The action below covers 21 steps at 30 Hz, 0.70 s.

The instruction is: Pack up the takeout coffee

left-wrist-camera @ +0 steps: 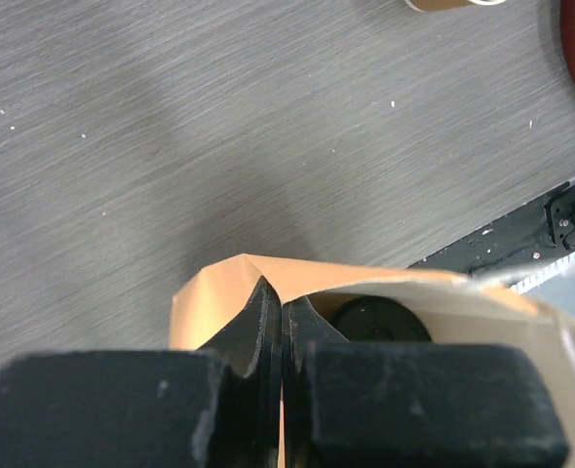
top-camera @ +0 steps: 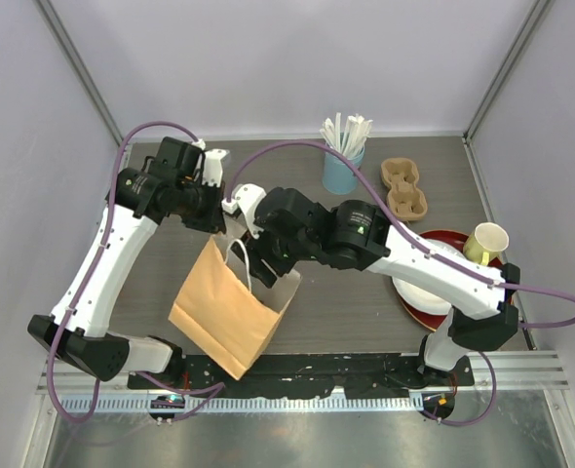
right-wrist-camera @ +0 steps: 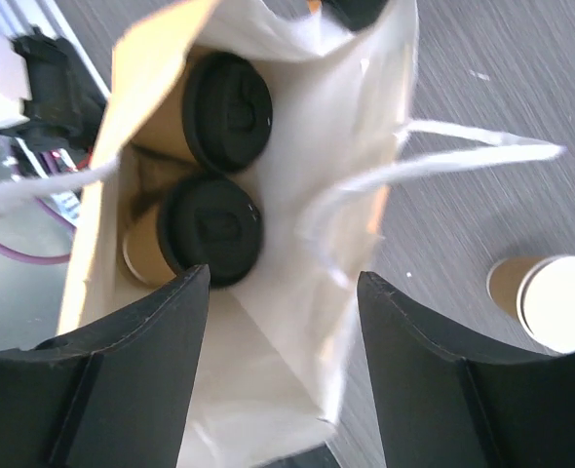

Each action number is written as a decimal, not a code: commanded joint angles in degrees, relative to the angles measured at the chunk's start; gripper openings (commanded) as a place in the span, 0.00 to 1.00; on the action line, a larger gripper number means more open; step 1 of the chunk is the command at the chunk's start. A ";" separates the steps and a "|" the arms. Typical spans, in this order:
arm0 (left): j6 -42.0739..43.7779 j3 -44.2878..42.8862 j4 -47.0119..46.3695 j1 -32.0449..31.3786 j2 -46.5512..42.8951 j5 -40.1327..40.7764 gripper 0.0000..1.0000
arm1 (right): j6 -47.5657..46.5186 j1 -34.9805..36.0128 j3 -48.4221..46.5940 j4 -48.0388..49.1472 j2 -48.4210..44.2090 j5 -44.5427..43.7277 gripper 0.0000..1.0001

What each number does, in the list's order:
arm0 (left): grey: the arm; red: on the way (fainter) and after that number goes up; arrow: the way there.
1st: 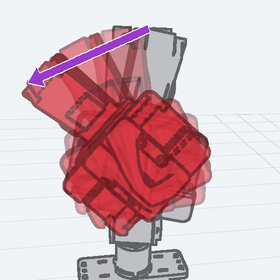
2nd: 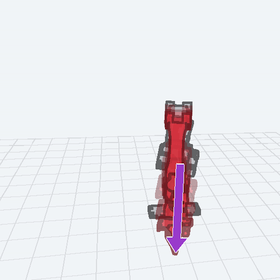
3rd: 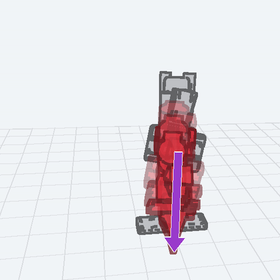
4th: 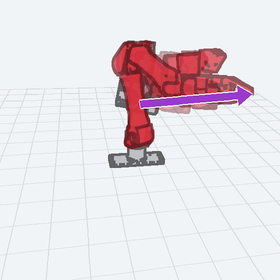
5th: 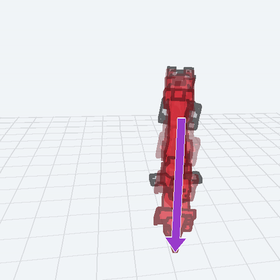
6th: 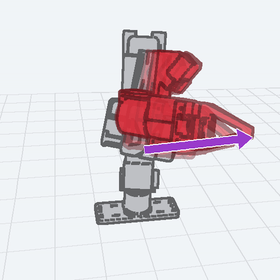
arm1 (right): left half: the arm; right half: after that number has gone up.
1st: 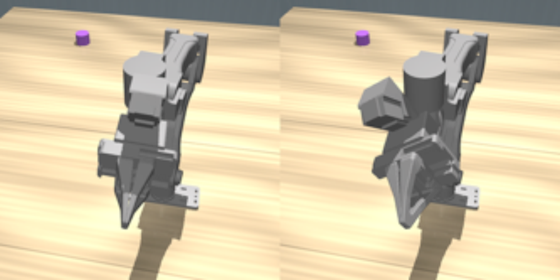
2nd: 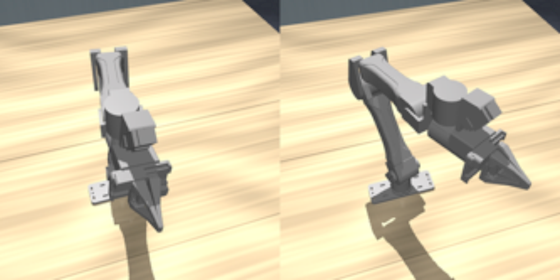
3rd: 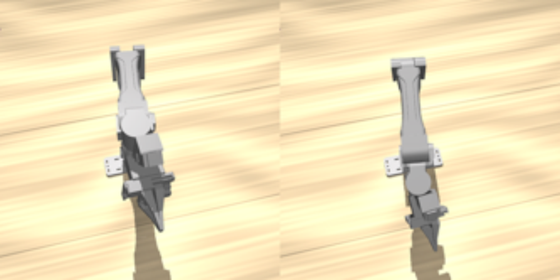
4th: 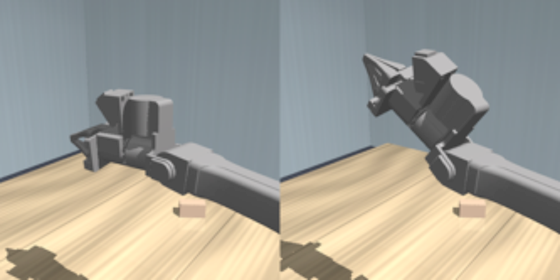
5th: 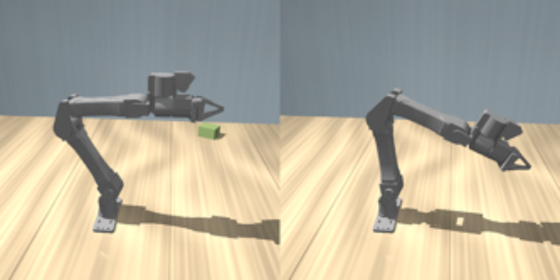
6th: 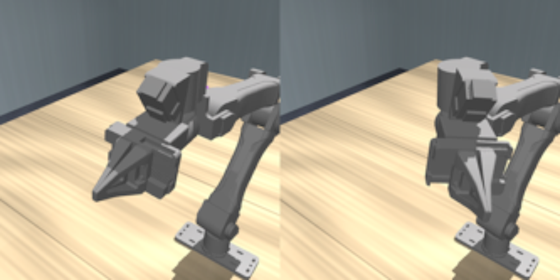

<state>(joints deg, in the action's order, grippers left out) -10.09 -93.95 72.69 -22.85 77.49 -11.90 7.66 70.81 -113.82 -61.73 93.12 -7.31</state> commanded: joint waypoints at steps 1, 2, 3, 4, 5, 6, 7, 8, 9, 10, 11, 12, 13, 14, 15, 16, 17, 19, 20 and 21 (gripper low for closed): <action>-0.11 -2.11 -4.92 0.00 -1.55 -2.51 0.00 | 0.07 0.12 2.28 -0.85 -0.57 -4.55 0.66; -0.46 -1.59 -5.36 0.00 -1.82 -3.73 0.00 | -0.10 0.12 3.94 -0.41 -0.75 -4.73 0.66; -0.81 -1.24 -6.41 0.00 -2.08 -4.35 0.00 | -0.10 0.12 4.57 0.21 -0.92 -5.34 0.66; -1.42 -0.80 -6.85 0.00 -2.61 -4.97 0.00 | -0.10 0.04 5.01 0.30 -0.92 -5.61 0.66; -1.77 0.25 -7.38 0.00 -2.87 -5.41 0.00 | -0.28 0.03 5.19 0.39 -1.01 -5.70 0.66; -2.04 0.70 -8.17 0.00 -3.14 -6.46 0.00 | -0.19 0.12 5.10 0.47 -0.84 -5.70 0.65; -2.39 1.14 -8.70 0.00 -3.83 -7.16 0.00 | -0.10 0.12 4.93 0.30 -0.66 -6.31 0.65; -2.65 1.92 -9.22 0.00 -4.19 -7.78 0.00 | 0.07 0.12 4.23 -0.05 -0.49 -6.49 0.65; -3.01 2.37 -9.84 0.00 -4.45 -8.83 0.00 | 0.16 0.12 4.05 -0.23 -0.31 -6.66 0.65; -3.36 2.81 -10.97 0.00 -4.63 -9.28 0.00 | 0.34 0.04 3.70 -0.49 0.13 -7.19 0.65; -3.88 3.24 -11.25 0.00 -4.63 -9.37 0.00 | 0.25 0.03 2.91 -0.84 0.30 -7.28 0.64; -3.97 3.34 -11.25 0.00 -4.46 -9.19 0.00 | 0.25 0.12 2.64 -1.19 0.48 -7.37 0.64; -3.98 3.25 -11.08 0.00 -4.28 -8.84 0.00 | 0.25 0.12 2.20 -1.28 0.39 -7.11 0.64; -3.89 3.16 -10.90 0.00 -4.02 -8.58 0.00 | 0.25 0.12 1.76 -1.28 0.31 -7.02 0.64; -3.71 3.16 -10.99 0.00 -3.84 -8.23 0.00 | 0.34 0.12 1.67 -1.11 0.13 -7.02 0.64; -3.54 3.07 -10.72 0.00 -3.75 -8.05 0.00 | 0.42 0.04 1.67 -0.85 -0.22 -6.84 0.64; -3.45 2.99 -10.64 0.00 -3.75 -7.79 0.00 | 0.60 0.03 1.93 -0.23 -1.09 -5.97 0.65; -3.27 2.90 -10.02 0.00 -3.40 -6.91 0.00 | 0.86 0.12 2.29 0.47 -2.06 -5.00 0.65; -3.19 3.33 -9.58 0.00 -3.49 -6.73 0.00 | 1.30 0.12 2.37 1.26 -2.85 -4.21 0.66; -3.18 3.77 -9.49 0.00 -3.66 -6.47 0.00 | 1.56 0.12 2.37 1.70 -3.38 -3.94 0.66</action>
<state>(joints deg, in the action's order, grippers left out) -12.91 -90.61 64.95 -22.85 74.41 -18.13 7.81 70.81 -109.51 -63.22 93.65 -12.62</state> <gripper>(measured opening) 0.010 0.653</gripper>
